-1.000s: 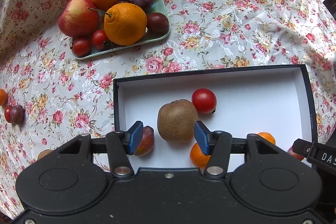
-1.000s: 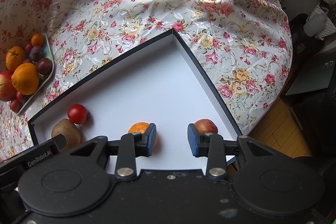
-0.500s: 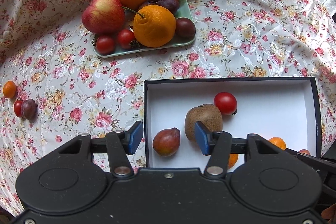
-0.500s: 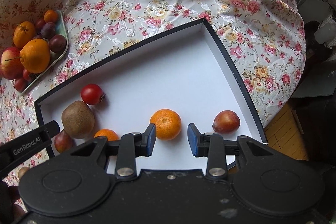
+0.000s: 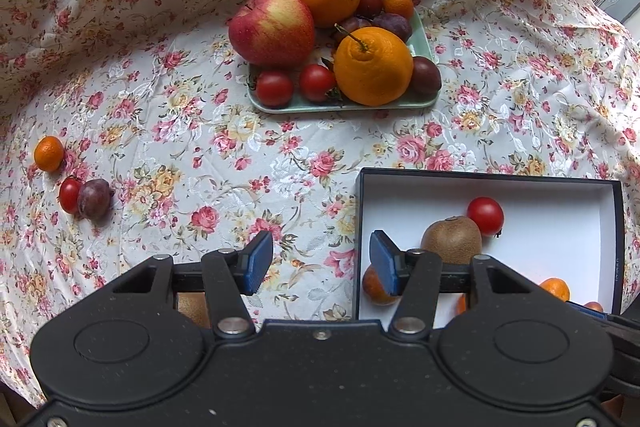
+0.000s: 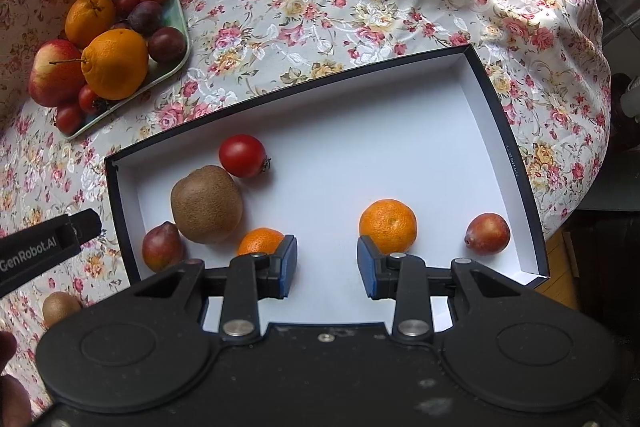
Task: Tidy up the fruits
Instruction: 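Withdraw both open grippers from the box toward the remaining loose fruits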
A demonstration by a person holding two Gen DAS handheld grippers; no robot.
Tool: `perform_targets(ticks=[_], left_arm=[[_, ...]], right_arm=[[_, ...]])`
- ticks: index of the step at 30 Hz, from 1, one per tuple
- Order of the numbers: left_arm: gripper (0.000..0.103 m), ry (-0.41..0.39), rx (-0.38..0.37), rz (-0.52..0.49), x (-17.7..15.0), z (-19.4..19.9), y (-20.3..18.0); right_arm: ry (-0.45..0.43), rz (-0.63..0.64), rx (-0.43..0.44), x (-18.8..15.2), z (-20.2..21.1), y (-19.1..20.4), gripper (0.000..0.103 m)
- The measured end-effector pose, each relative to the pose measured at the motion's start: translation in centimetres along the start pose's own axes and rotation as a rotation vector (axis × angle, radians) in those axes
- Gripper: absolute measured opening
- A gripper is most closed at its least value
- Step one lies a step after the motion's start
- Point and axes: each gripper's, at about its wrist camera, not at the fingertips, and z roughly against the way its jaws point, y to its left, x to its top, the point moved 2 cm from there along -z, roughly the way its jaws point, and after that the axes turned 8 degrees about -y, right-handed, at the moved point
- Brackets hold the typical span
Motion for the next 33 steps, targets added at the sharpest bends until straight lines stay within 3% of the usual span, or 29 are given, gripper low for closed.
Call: perform_targets(ticks=[15,25,33], left_arm=[[0.06,-0.033,0.077,0.069,1.1,0.3,7.0],[0.06,-0.042,0.142,0.143,1.1,0.4,13.7],[0.06,-0.05,0.192,0.198,1.1,0.3,18.7]], right_arm=[[-0.038,0.103,-0.007,-0.4,1.1,6.5,0.036],[-0.08,0.204,-0.012,-1.2,2.0,13.0,0.036],[-0.061,0.282,0.001,-2.6,1.8,17.8,0.036]])
